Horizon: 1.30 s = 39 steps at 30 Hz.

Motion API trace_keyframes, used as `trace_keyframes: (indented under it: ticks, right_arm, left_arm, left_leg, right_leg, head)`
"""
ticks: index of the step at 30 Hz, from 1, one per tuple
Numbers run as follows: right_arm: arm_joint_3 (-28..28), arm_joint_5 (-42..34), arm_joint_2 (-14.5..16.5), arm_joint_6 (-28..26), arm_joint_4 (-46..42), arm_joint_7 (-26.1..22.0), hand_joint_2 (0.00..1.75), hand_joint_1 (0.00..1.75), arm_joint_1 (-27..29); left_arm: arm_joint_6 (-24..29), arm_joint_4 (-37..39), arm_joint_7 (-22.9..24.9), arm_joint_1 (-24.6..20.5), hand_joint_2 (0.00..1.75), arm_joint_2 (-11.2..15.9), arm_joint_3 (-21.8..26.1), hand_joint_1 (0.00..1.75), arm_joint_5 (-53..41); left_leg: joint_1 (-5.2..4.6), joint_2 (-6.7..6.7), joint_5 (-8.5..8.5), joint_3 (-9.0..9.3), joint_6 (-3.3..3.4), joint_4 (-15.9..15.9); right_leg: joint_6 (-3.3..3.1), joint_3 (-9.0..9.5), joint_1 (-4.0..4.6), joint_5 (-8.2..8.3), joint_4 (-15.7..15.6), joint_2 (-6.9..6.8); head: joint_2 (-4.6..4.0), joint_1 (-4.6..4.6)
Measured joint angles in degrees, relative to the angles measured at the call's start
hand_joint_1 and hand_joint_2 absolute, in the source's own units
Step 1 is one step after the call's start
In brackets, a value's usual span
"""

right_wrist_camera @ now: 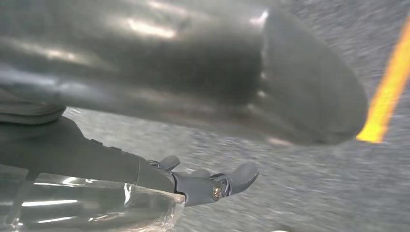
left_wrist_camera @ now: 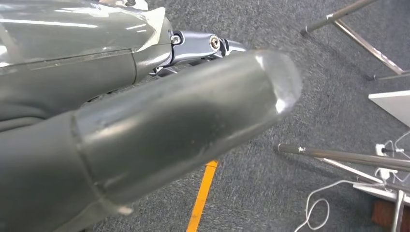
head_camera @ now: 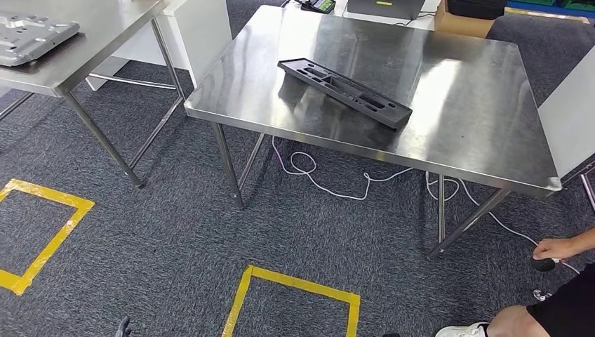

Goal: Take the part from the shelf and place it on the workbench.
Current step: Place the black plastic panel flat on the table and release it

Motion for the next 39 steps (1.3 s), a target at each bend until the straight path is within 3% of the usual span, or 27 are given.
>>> trace_keyframes:
  ticks: [2,6,13,21,27,31,35,37,39]
  right_arm:
    - [-0.44,-0.23,-0.09,0.07,0.96,0.48,0.00,0.00,0.09]
    - [-0.89,-0.30,-0.29,0.14,2.12,0.71,0.00,0.00,0.23]
    - [-1.46,-0.31,-0.37,0.14,3.11,0.72,0.00,0.00,0.25]
    - [-1.66,-0.31,-0.40,0.14,3.62,0.86,0.00,0.00,0.27]
    - [-1.72,-0.54,-0.42,0.14,3.98,9.07,0.00,0.00,0.38]
    - [-1.73,0.24,-0.43,0.18,4.02,10.92,0.00,0.00,0.57]
    - [-1.64,1.54,-0.51,0.38,4.02,11.52,0.00,0.00,0.39]
    - [-1.48,2.27,-0.66,0.63,4.02,12.03,0.00,0.00,0.02]
    - [-1.23,2.72,-0.78,0.91,4.02,12.46,0.00,0.00,-0.27]
  left_arm:
    - [0.00,0.01,-0.01,0.02,0.00,0.10,-0.30,0.00,0.04]
    - [0.00,0.01,-0.01,0.04,0.00,0.19,-0.60,0.00,0.10]
    - [0.00,0.01,-0.01,0.05,0.00,0.28,-0.72,0.00,0.11]
    - [0.00,0.01,-0.01,0.05,0.00,0.28,-0.73,0.00,0.11]
    - [0.82,0.01,-0.01,0.01,0.00,0.32,-0.70,0.00,0.57]
    - [1.52,0.01,-0.01,0.05,0.00,0.33,-0.57,0.00,0.71]
    - [2.15,0.00,-0.01,0.18,0.00,0.37,-0.31,0.00,0.89]
    - [2.39,-0.01,-0.01,0.27,0.00,0.32,-0.13,0.00,1.07]
    - [2.60,0.00,-0.01,0.31,0.00,0.27,0.11,0.00,1.19]
  left_leg:
    - [-0.46,-0.21,-0.18,0.64,0.65,-1.51]
    - [-0.91,-0.19,0.17,0.34,1.11,-2.20]
    - [-1.77,-0.15,0.59,-0.14,2.12,-2.19]
    - [-1.82,-0.13,0.80,-0.31,2.40,-2.17]
    - [-1.70,-0.13,0.84,-0.31,2.42,-2.16]
    - [-1.65,-0.10,0.84,-0.33,2.42,-2.16]
    - [-1.55,0.19,1.28,-0.13,3.17,-2.81]
    - [-1.01,0.85,1.94,-0.04,3.63,-3.83]
    - [-0.83,1.58,2.15,-0.30,3.75,-4.03]
  right_leg:
    - [0.66,-0.56,0.14,0.21,0.14,0.15]
    - [0.66,-1.03,0.59,0.19,0.40,0.23]
    - [1.62,-1.61,0.19,0.83,0.31,0.26]
    - [2.00,-1.86,0.01,1.09,0.29,0.26]
    - [2.02,-1.87,0.06,1.10,0.31,0.26]
    - [2.02,-1.89,0.10,1.10,0.32,0.26]
    - [2.76,-1.80,-0.25,1.34,-0.01,0.44]
    - [2.58,-3.52,-0.25,-0.68,3.39,0.58]
    - [2.14,-7.15,-0.53,-4.14,10.46,0.69]
  head:
    - [0.00,-0.02]
    - [0.00,0.08]
    - [0.00,0.10]
    - [0.00,0.09]
    - [0.00,0.09]
    - [0.00,0.08]
    - [0.00,0.07]
    - [0.00,0.32]
    - [0.00,0.54]
